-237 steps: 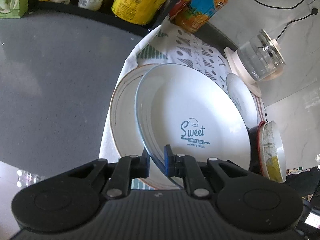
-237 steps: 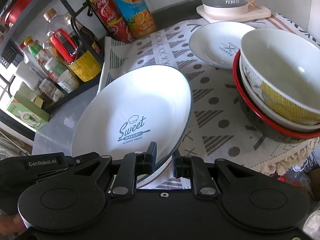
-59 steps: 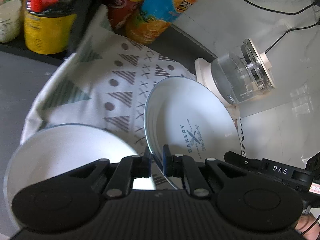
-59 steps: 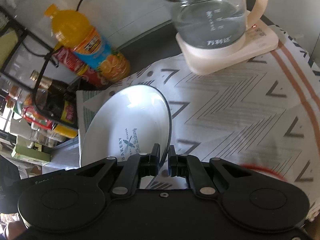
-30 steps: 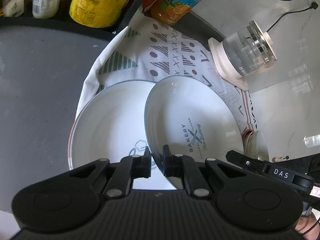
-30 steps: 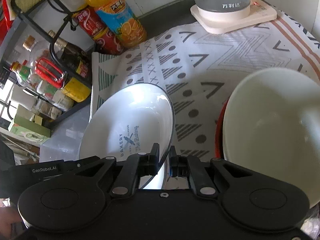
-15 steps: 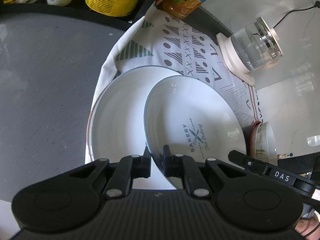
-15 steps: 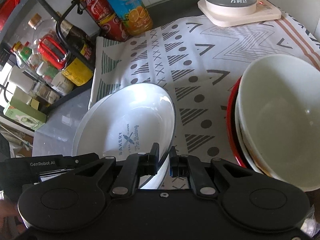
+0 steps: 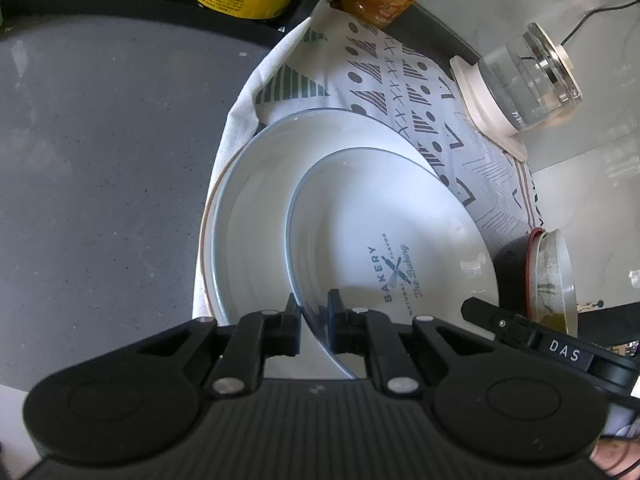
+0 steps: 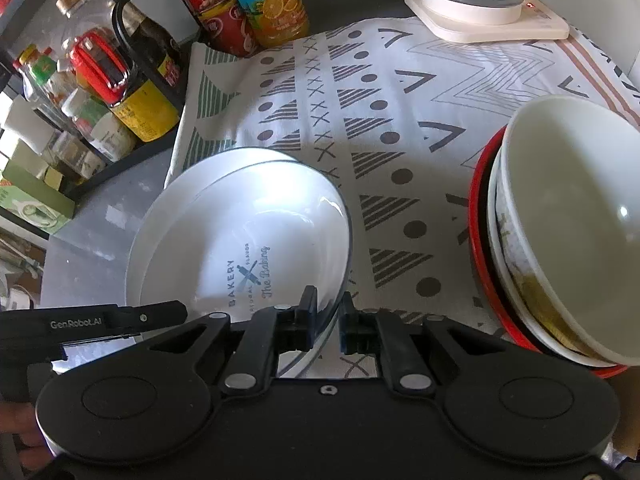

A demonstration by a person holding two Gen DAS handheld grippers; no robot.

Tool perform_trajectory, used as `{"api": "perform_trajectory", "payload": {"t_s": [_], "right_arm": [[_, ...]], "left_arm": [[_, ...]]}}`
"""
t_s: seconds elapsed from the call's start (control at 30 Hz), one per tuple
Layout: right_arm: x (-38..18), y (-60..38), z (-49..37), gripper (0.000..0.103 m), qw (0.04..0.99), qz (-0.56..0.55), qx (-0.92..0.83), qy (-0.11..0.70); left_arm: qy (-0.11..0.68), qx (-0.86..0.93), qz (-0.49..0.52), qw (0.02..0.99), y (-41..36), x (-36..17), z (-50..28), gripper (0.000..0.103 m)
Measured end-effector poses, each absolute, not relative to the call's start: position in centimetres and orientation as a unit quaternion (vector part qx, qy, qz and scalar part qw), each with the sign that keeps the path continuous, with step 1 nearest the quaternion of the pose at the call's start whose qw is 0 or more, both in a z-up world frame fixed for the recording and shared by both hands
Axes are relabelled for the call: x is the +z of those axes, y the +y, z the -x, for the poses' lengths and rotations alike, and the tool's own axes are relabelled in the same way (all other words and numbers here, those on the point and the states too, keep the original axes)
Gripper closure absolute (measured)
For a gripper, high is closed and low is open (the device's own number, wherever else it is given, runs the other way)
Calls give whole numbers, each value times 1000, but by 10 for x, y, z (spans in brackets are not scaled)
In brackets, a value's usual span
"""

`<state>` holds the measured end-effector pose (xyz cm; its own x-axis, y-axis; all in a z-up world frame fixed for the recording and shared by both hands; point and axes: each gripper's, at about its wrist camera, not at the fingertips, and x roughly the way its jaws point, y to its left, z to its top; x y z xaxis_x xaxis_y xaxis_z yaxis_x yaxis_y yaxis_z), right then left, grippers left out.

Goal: Organize plates and bowls
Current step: 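Carry the 'Bakery' plate with both grippers over the 'Sweet' plate, then lower the 'Bakery' plate onto the 'Sweet' plate and open both grippers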

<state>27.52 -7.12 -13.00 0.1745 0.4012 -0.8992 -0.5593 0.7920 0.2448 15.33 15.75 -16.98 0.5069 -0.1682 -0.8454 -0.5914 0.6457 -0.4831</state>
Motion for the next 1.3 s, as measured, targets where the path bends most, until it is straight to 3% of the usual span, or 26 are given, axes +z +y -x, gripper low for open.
{"api": "perform_trajectory", "payload": {"t_s": [0.7,0.83,0.93,1.0,1.1,1.3], "right_arm": [[-121,-70,-274,88,764,64,322,555],[-111,-76,-274,75,765,46,328,553],[-101,-83,-274,64,769,33,332,546],[-94,-88,-275,54,775,23,329,539],[-84,-99,-278,51,782,8,325,532],[-63,-122,-283,35,801,-16,309,513]], "left_arm": [[494,185,322,786,167,-161,-156,93],[493,189,297,795,169,-147,-159,92],[490,189,295,798,171,-136,-160,84],[483,185,298,803,172,-128,-161,66],[471,175,294,813,168,-114,-166,50],[462,136,287,828,149,-95,-189,39]]}}
